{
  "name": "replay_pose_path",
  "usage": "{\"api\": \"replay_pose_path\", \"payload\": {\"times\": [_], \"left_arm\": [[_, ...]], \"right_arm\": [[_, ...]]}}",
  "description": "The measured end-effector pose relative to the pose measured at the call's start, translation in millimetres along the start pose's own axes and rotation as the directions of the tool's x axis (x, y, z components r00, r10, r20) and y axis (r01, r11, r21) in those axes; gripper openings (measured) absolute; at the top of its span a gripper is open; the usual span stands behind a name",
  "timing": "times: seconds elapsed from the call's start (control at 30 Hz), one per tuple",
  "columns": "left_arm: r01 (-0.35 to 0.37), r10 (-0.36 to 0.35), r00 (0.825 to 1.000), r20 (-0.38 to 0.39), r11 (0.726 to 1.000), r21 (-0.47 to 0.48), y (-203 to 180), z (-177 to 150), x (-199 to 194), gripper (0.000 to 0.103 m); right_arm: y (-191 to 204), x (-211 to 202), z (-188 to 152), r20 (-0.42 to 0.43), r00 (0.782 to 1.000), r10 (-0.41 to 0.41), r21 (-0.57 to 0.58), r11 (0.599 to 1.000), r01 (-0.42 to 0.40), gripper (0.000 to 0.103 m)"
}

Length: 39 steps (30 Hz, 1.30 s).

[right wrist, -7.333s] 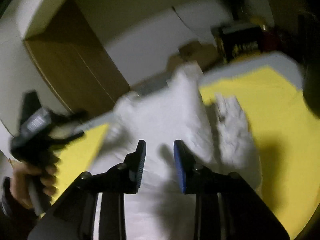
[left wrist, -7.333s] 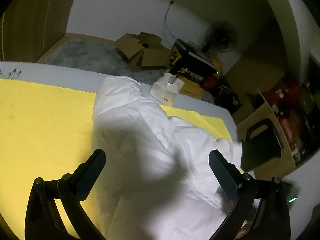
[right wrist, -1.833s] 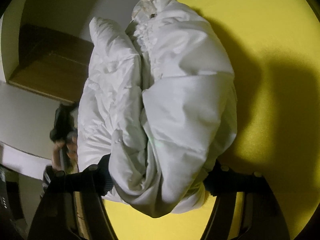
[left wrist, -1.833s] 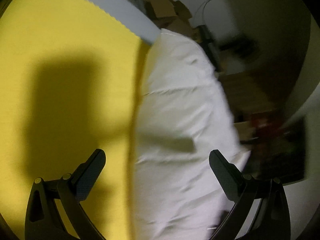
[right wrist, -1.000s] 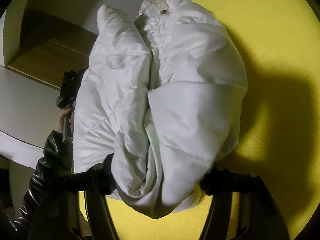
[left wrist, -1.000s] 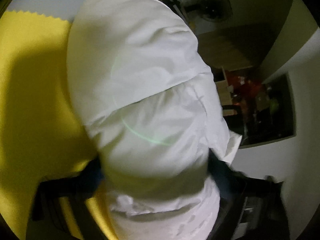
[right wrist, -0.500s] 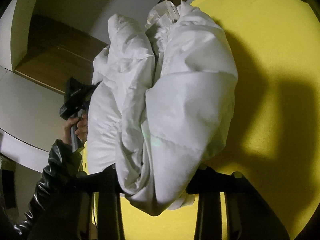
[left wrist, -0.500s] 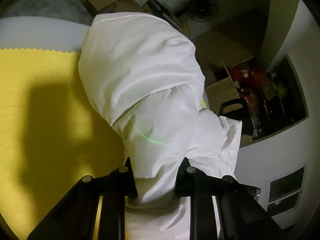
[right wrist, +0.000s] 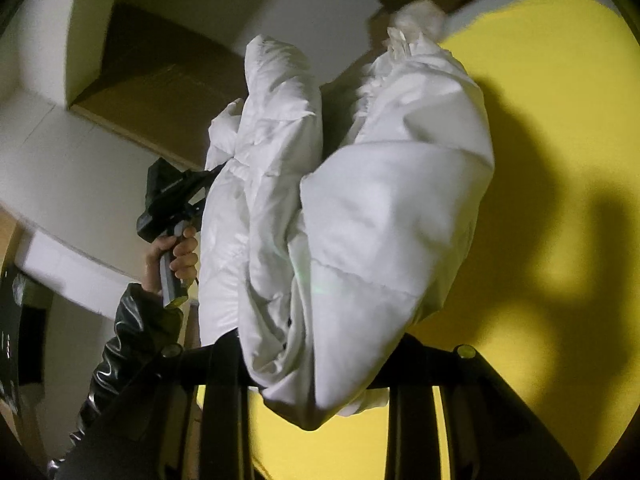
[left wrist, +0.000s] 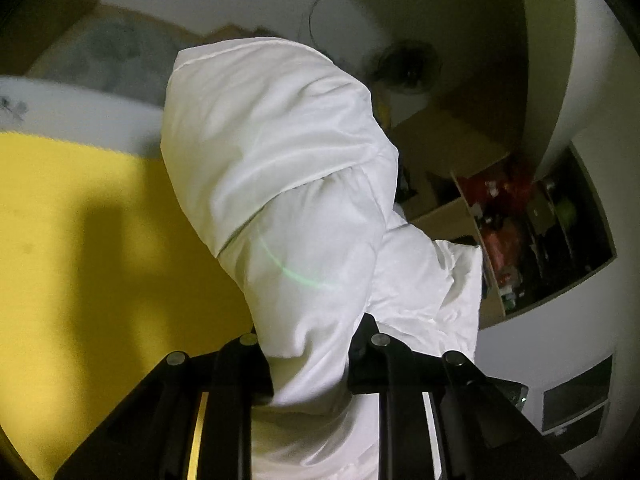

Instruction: Fold large clothes

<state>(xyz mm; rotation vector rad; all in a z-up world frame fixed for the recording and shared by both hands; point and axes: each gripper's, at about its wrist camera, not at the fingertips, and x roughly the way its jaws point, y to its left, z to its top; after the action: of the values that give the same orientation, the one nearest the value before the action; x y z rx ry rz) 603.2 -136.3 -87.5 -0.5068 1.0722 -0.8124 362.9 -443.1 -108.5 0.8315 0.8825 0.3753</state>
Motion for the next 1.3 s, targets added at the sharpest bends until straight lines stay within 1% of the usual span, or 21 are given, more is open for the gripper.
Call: {"api": "replay_pose_path", "payload": {"times": [0.13,0.27,0.33,0.5,0.63,0.73,0.83,0.87,0.9,0.93,0.97,1.0,1.03,1.07,1.1,1.13,1.17,1.2,1.23,1.27,1.3], "left_arm": [[-0.054,0.053,0.998,0.036,0.998,0.029,-3.6,-5.4,-47.3,0.019],[-0.092,0.091,0.995,0.036,0.996,0.017,10.8,-25.0,-73.3,0.019],[-0.115,0.115,0.993,0.021,0.993,0.019,16.2,-44.2,-73.3,0.019],[-0.115,0.116,0.993,-0.033,0.993,0.022,32.0,-99.9,-57.5,0.019],[-0.115,0.117,0.99,-0.083,0.993,0.028,44.9,-130.8,-43.7,0.019],[-0.125,0.126,0.986,-0.111,0.992,0.02,61.4,-151.4,-33.7,0.019],[-0.117,0.117,0.989,-0.096,0.993,0.005,72.6,-153.8,-32.3,0.02],[-0.131,0.133,0.987,-0.091,0.991,0.021,74.3,-154.8,-31.2,0.024],[-0.152,0.156,0.984,-0.091,0.987,0.043,75.9,-155.9,-29.6,0.033],[-0.178,0.182,0.98,-0.086,0.983,0.053,77.7,-155.7,-29.1,0.038],[-0.212,0.216,0.973,-0.077,0.976,0.051,79.0,-154.2,-30.1,0.063],[-0.273,0.276,0.959,-0.061,0.96,0.053,78.8,-154.3,-32.8,0.103],[-0.307,0.31,0.95,-0.024,0.948,0.077,76.4,-154.3,-40.9,0.103],[-0.311,0.312,0.95,0.0,0.945,0.1,74.3,-154.4,-48.7,0.103],[-0.344,0.343,0.939,0.036,0.93,0.128,69.0,-154.3,-61.0,0.103],[-0.4,0.393,0.917,0.072,0.907,0.134,64.5,-154.4,-74.1,0.103],[-0.433,0.423,0.9,0.103,0.892,0.126,59.5,-154.6,-86.1,0.103],[-0.46,0.446,0.885,0.129,0.88,0.115,54.1,-157.3,-97.3,0.103],[-0.526,0.504,0.844,0.182,0.845,0.099,42.8,-163.4,-118.3,0.103],[-0.576,0.545,0.806,0.233,0.812,0.094,30.3,-169.2,-132.9,0.103],[-0.617,0.573,0.769,0.284,0.781,0.096,14.7,-176.7,-143.4,0.103]], "right_arm": [[42.6,8.4,25.6,-0.017,0.999,0.031,-0.075,0.997,-0.032,0.028],[64.5,18.4,25.6,-0.059,0.998,0.033,-0.113,0.993,-0.04,0.028],[63.6,14.9,20.8,-0.077,0.997,0.025,-0.121,0.992,-0.034,0.028],[49.6,13.4,-2.0,-0.111,0.994,-0.015,-0.133,0.991,0.0,0.028],[23.8,6.1,-12.6,-0.126,0.991,-0.043,-0.106,0.994,0.029,0.028],[12.1,10.7,-21.3,-0.145,0.987,-0.065,-0.074,0.996,0.055,0.029],[1.0,20.0,-21.9,-0.159,0.984,-0.082,-0.03,0.996,0.079,0.036],[-0.9,22.9,-18.8,-0.158,0.984,-0.086,-0.022,0.996,0.083,0.041],[-0.9,24.7,-15.5,-0.153,0.984,-0.092,-0.016,0.996,0.091,0.051],[1.3,22.3,-14.4,-0.15,0.984,-0.099,-0.008,0.995,0.099,0.055],[3.7,21.0,-12.5,-0.15,0.982,-0.115,0.002,0.993,0.117,0.07],[0.6,21.6,-9.2,-0.148,0.979,-0.138,0.004,0.99,0.14,0.087],[-3.7,15.1,-7.6,-0.12,0.982,-0.148,-0.003,0.989,0.149,0.092],[-1.8,10.5,-6.4,-0.097,0.983,-0.154,-0.012,0.988,0.154,0.101],[0.6,0.6,-4.1,-0.078,0.984,-0.161,-0.02,0.987,0.159,0.103],[1.4,-9.2,3.5,-0.046,0.983,-0.177,-0.024,0.984,0.176,0.103],[1.4,-11.0,7.7,-0.025,0.98,-0.196,-0.028,0.98,0.195,0.103],[4.6,-20.8,13.6,0.02,0.971,-0.239,-0.041,0.97,0.24,0.103],[8.2,-29.2,21.6,0.069,0.953,-0.294,-0.058,0.953,0.298,0.103],[14.0,-39.5,29.7,0.129,0.921,-0.369,-0.078,0.922,0.38,0.103],[19.8,-48.0,34.5,0.184,0.894,-0.408,-0.098,0.898,0.429,0.103]]}}
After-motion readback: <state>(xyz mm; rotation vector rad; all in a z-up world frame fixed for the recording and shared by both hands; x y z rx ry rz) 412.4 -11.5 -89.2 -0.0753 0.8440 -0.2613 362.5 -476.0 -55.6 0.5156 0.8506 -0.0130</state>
